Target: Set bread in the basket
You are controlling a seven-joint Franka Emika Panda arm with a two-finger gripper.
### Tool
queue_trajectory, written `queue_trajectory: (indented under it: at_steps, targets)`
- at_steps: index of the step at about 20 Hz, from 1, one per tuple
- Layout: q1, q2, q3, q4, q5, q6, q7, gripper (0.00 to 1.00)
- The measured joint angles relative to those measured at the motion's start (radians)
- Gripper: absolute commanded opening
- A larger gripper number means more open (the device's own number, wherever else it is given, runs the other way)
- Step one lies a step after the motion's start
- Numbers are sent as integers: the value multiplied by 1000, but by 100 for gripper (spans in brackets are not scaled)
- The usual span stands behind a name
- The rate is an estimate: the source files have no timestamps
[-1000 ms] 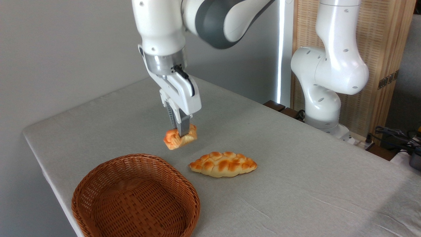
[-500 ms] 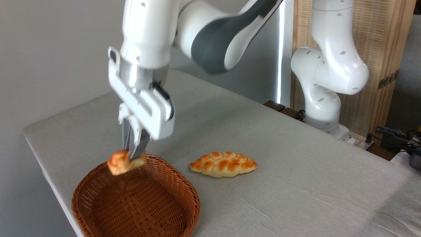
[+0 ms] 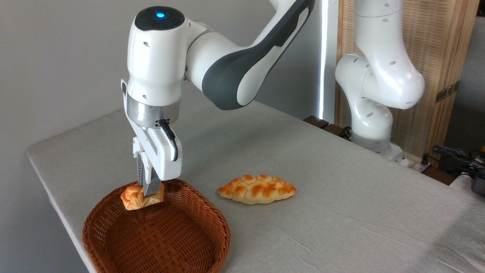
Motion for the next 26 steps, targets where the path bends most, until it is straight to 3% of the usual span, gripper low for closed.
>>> queue_trajectory:
  at_steps: [3, 13, 16, 18, 20, 23, 26]
  targets:
    - [0, 3, 0, 0, -2, 0, 1, 100]
    - [9, -16, 1, 14, -3, -11, 6, 100]
    - [44, -84, 6, 29, 5, -143, 6, 100]
    - [60, -137, 11, 35, 38, -238, -20, 100]
    - [61, -164, 10, 67, 95, -317, -110, 100]
    - [60, -167, -4, 148, 188, -424, -229, 100]
    - [59, -163, -39, 173, 225, -472, -304, 100]
